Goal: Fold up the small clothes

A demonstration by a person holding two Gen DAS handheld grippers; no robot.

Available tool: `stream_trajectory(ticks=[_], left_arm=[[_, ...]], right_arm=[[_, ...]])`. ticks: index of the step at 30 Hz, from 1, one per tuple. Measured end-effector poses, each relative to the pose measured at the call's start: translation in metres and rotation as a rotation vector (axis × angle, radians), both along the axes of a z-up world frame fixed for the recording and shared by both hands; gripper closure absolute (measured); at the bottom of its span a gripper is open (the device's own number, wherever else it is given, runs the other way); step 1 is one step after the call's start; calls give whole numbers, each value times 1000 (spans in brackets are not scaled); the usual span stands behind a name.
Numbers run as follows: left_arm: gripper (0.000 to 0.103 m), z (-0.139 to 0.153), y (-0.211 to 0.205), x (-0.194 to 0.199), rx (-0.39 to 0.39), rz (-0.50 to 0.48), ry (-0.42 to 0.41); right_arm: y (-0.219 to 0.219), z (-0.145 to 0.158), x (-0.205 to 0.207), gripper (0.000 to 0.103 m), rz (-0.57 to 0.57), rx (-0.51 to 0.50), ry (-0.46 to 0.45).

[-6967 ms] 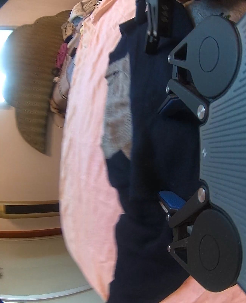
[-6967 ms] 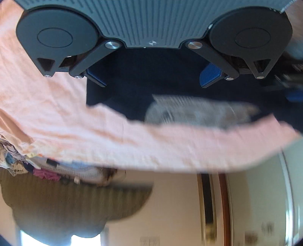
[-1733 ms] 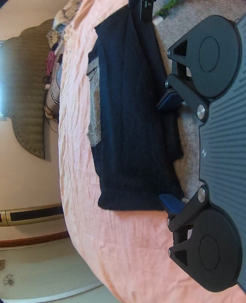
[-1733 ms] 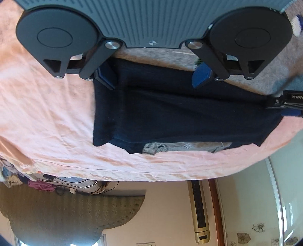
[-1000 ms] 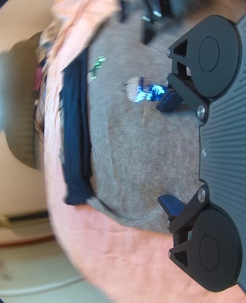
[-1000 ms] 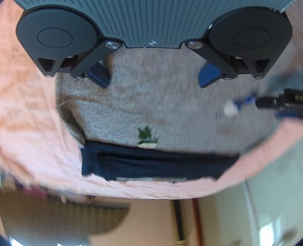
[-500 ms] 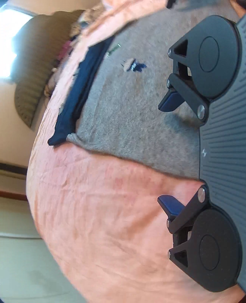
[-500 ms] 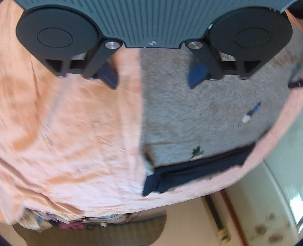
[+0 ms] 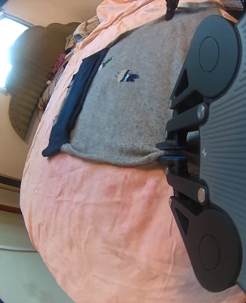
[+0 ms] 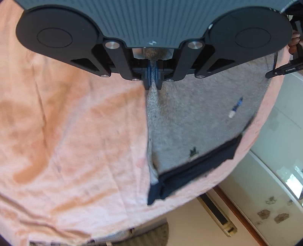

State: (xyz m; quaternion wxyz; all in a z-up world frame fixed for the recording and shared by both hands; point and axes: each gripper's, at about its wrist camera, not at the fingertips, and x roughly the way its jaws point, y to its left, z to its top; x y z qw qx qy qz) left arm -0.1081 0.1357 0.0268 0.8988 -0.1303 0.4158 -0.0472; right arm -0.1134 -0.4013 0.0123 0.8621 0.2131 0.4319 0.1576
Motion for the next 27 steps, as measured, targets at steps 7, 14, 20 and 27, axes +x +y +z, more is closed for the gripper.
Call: stream_trajectory(ticks=[7,14,20,27], left_arm=[[22,-1,19,-35,-342,-3,72],[96,-3,16,-35,-249,30,119],[93,3,16,-38,-143,-94,100],[35,60,13,-6,-78,41,-131]], right_arm=[[4,5,-34,47,102,159,99],[3,14,-52,93,147,43,95],[-22,3,-56,97,82,65,119],[22,49,-1,42,9,18,-111]])
